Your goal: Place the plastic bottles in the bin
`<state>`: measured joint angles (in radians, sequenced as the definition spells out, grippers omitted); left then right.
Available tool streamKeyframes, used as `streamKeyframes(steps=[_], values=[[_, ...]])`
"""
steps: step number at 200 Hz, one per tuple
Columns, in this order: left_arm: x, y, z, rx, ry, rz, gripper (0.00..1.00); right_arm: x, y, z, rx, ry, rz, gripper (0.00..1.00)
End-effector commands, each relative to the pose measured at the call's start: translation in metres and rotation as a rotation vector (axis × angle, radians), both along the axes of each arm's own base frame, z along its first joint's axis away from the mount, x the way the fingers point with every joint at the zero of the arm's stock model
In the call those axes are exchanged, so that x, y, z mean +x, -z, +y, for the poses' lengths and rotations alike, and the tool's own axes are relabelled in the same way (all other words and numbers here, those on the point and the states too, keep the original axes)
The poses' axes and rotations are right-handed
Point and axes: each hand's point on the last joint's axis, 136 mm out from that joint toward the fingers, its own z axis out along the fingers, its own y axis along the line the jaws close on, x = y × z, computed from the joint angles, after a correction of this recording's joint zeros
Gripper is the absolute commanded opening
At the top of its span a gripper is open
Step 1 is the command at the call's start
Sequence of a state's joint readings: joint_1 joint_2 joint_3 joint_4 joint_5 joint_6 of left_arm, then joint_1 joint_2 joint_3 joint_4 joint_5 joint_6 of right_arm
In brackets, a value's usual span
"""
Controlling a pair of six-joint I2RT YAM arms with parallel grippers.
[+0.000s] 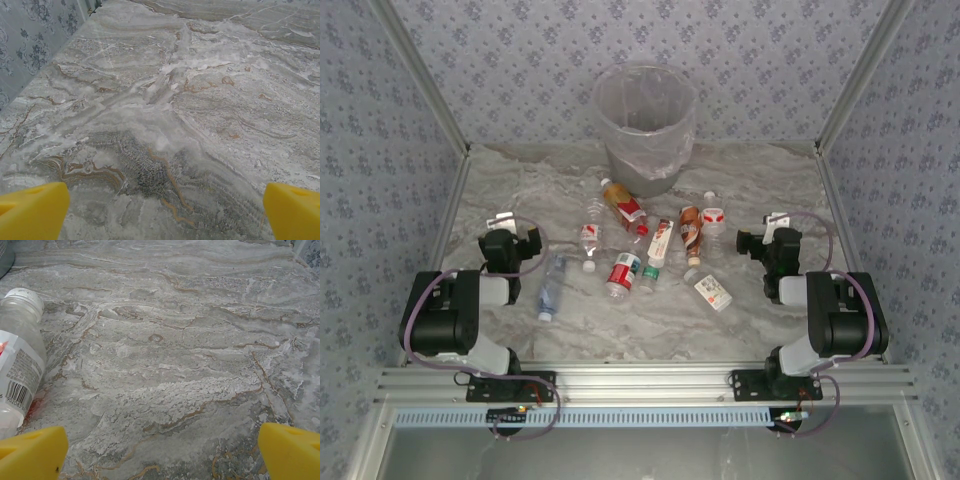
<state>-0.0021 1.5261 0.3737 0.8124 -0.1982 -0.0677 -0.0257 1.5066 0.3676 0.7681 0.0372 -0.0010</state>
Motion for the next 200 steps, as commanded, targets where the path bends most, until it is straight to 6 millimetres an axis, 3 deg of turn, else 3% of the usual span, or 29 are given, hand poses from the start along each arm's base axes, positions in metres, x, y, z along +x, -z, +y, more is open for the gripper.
streamKeyframes(steps=[1,56,101,137,162,181,200], values=[[0.010,-0.013,-0.002,0.006,0.011,-0.046,0.99,0.010,-0.011,-0.005,-0.019,0.011,-0.039,1.00],[0.013,-0.017,-0.014,0.019,0.074,-0.024,0.99,0.009,-0.015,-0.007,-0.024,0.028,-0.042,1.00],[0.008,-0.043,-0.014,0.032,0.066,-0.029,0.99,0.004,-0.038,-0.006,-0.024,0.023,-0.056,1.00],[-0.003,-0.085,-0.008,0.017,-0.016,-0.068,0.99,-0.004,-0.071,-0.007,0.001,0.044,-0.088,1.00],[-0.017,-0.113,0.004,-0.100,-0.158,-0.050,0.99,-0.010,-0.090,-0.007,0.064,0.074,-0.055,1.00],[-0.035,-0.115,0.009,-0.230,-0.273,0.040,0.99,-0.015,-0.098,-0.006,0.121,0.099,-0.001,1.00],[-0.048,-0.103,-0.009,-0.299,-0.256,0.199,0.99,-0.020,-0.099,-0.005,0.175,0.129,0.031,1.00]])
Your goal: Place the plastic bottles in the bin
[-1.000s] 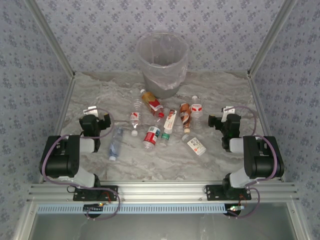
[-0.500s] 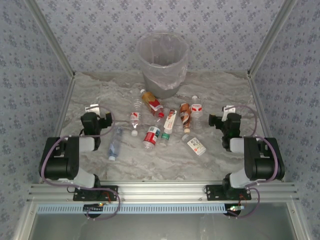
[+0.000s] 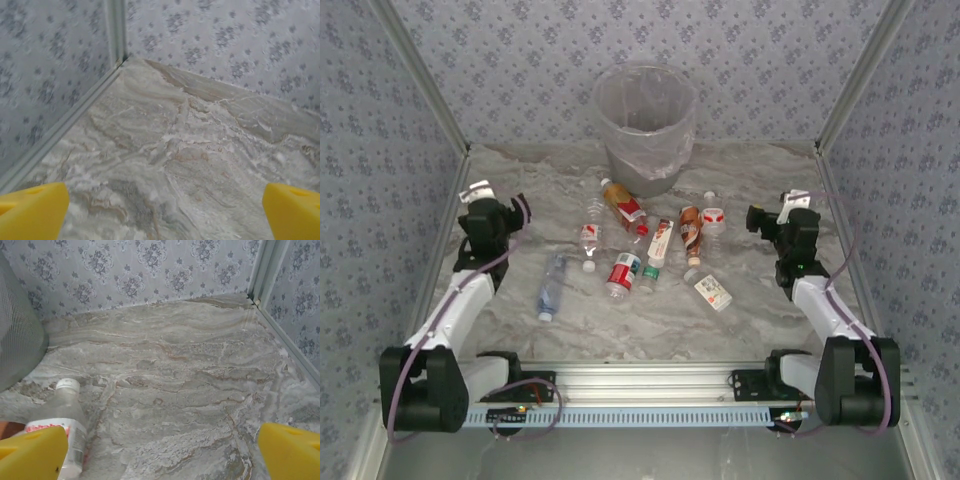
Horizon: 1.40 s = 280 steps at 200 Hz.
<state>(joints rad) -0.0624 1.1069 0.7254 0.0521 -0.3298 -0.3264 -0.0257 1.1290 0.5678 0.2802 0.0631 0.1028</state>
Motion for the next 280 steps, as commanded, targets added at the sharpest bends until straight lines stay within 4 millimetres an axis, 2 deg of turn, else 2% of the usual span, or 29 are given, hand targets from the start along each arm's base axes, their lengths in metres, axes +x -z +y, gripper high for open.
streamKeyframes(steps=[1,44,81,99,121,189,235,280], values=[[-0.036,0.039,-0.010,-0.149,-0.065,0.273,0.99,-0.015,0.015,-0.001,0.103,0.056,0.128,1.00],[-0.077,0.068,-0.056,-0.161,0.063,0.487,0.99,-0.026,0.005,0.000,0.262,0.119,0.068,1.00],[-0.101,0.094,-0.085,-0.225,0.159,0.557,0.99,-0.032,-0.007,0.004,0.265,0.090,0.039,1.00],[-0.111,0.112,-0.096,-0.239,0.200,0.615,0.99,-0.035,-0.010,0.005,0.251,0.084,0.043,1.00],[-0.123,0.132,-0.097,-0.225,0.181,0.704,1.00,-0.036,-0.012,0.006,0.249,0.072,0.040,1.00],[-0.121,0.173,-0.141,-0.257,0.342,0.830,0.99,-0.035,-0.012,0.008,0.233,0.066,0.039,1.00],[-0.123,0.191,-0.141,-0.211,0.357,0.899,0.92,-0.041,-0.007,0.006,0.203,0.076,0.062,1.00],[-0.123,0.200,-0.150,-0.096,0.405,0.920,0.77,-0.045,-0.005,0.007,0.198,0.068,0.062,1.00]])
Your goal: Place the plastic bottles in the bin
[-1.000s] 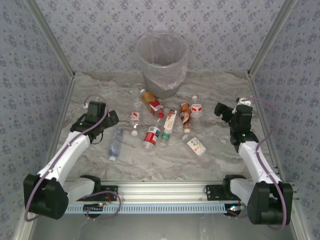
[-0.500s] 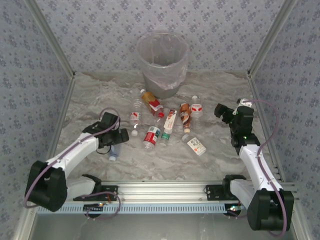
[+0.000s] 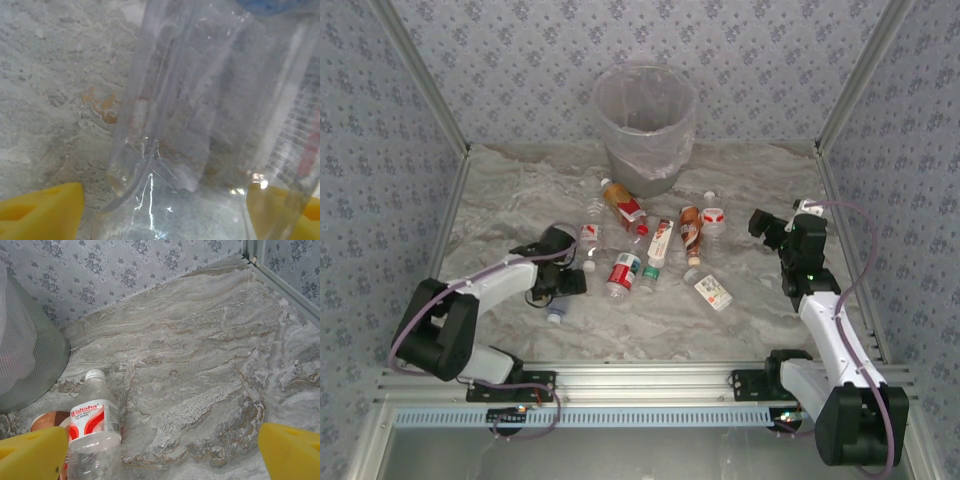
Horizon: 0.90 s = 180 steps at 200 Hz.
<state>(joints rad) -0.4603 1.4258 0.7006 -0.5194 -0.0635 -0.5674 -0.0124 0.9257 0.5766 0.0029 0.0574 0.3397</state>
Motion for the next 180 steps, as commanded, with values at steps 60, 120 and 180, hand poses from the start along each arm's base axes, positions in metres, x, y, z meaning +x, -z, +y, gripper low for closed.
streamKeyframes(steps=[60,120,180], values=[[0.010,-0.006,-0.013,-0.002,0.083,-0.068,0.56,-0.002,-0.006,0.012,-0.003,-0.063,-0.031,1.00],[0.012,-0.030,-0.014,-0.052,0.096,-0.165,0.46,0.002,-0.016,0.021,0.019,-0.089,-0.105,1.00],[0.024,-0.075,-0.009,-0.081,0.022,-0.301,0.38,0.004,-0.029,0.041,0.025,-0.163,-0.149,1.00]])
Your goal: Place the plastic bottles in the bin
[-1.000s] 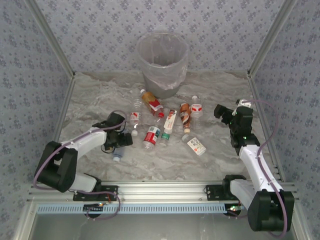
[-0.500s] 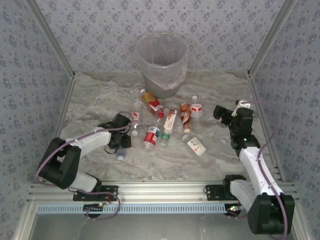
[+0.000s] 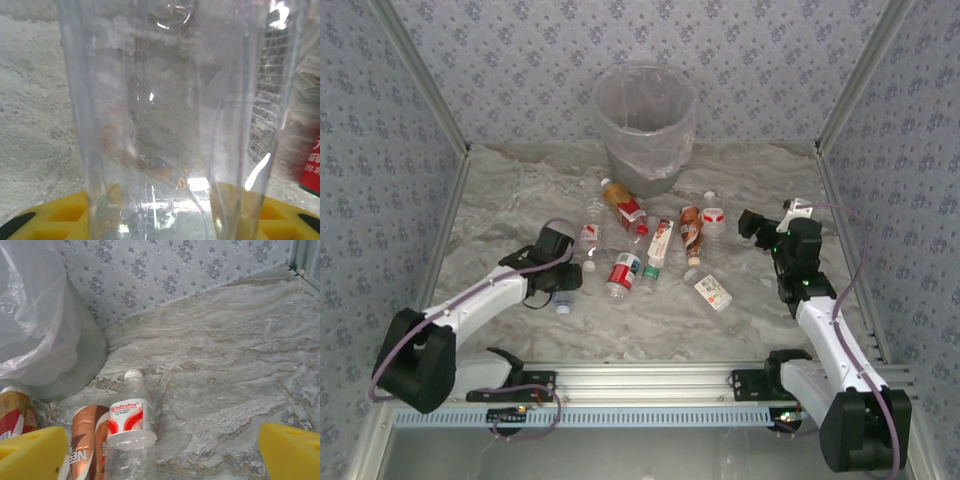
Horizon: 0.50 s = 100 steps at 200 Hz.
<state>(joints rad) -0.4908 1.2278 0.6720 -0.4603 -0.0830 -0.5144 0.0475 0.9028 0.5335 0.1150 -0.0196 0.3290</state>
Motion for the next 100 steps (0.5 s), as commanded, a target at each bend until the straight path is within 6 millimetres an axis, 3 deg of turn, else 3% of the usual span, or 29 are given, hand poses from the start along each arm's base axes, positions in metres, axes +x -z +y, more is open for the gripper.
streamKeyframes(steps=[1,53,81,100], values=[[0.010,-0.030,0.004,-0.022,-0.054,-0.086,0.38,0.001,-0.016,0.007,0.007,-0.026,-0.057,1.00],[0.049,-0.123,0.000,-0.173,-0.146,-0.440,0.34,0.001,-0.025,0.022,0.006,-0.097,-0.075,1.00],[0.077,-0.173,-0.029,-0.297,-0.073,-0.582,0.33,0.000,-0.032,0.039,-0.012,-0.173,-0.076,1.00],[0.093,-0.195,-0.051,-0.333,-0.005,-0.595,0.31,-0.004,-0.032,0.049,-0.037,-0.217,-0.056,1.00]])
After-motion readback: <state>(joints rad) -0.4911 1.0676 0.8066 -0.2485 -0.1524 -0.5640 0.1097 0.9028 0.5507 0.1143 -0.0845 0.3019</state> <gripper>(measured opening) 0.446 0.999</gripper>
